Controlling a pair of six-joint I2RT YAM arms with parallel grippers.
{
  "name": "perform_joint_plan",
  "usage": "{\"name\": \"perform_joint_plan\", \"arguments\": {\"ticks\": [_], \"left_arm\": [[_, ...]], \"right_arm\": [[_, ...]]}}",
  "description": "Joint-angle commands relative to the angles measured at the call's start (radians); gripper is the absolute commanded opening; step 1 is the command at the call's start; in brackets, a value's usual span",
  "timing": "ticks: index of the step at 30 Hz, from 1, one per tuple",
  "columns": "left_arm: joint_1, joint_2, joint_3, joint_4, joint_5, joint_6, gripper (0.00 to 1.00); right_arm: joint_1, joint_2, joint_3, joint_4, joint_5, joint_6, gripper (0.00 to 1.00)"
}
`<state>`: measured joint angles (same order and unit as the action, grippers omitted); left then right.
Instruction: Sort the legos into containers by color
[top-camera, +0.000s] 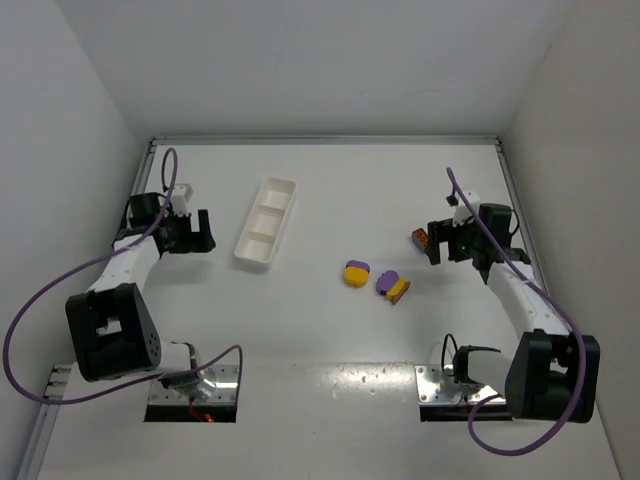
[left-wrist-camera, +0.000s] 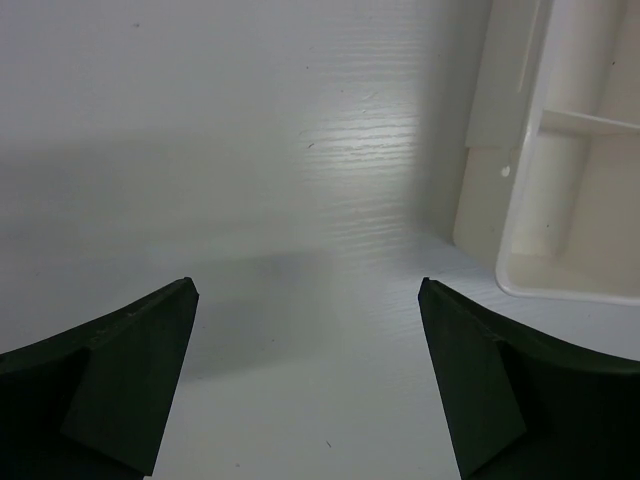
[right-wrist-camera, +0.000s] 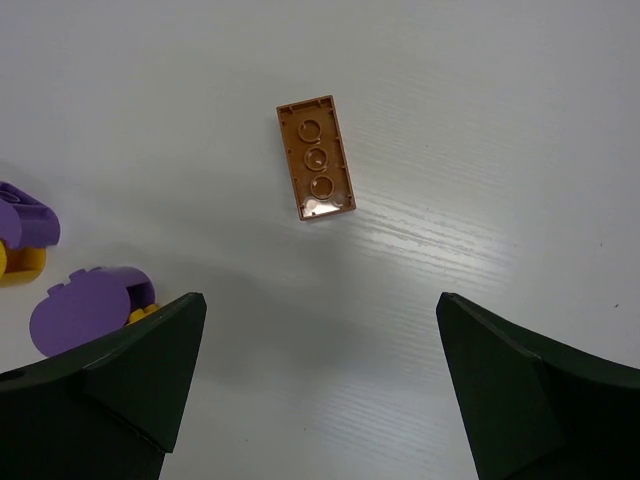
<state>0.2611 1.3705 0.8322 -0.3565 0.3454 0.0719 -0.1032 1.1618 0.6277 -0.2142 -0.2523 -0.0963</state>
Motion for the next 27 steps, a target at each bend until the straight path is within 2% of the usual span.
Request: {"name": "perform_joint_plan", "arguments": {"ticks": [1, 9, 16, 20, 27], "left_arm": [[-0.016, -0.057, -0.004, 0.036, 0.015, 0.014, 1.00], [-0.034, -0.067, -0.004, 0.036, 0.047, 0.034, 1.00], [-0.091, -0.085, -0.004, 0.027, 0.060, 0.045, 1.00], [-0.157, -0.096, -0.004, 0.027, 0.029, 0.054, 1.00], [-0.252, -0.105, 0.015, 0.027, -0.016, 0.072, 1.00]], "right_arm": [[-0.004, 0.001, 0.029, 0.024, -0.033, 0.013, 0.99], [-0.004, 0.010, 0.047, -0.007, -0.056, 0.013, 0.95], [0.011, 0.002, 0.067, 0.003, -0.065, -0.069, 0.95], [0.020, 0.152, 0.216, -0.079, -0.050, -0.091, 0.92], [0.039, 0.372, 0.325, -0.114, -0.044, -0.120, 0.89]]}}
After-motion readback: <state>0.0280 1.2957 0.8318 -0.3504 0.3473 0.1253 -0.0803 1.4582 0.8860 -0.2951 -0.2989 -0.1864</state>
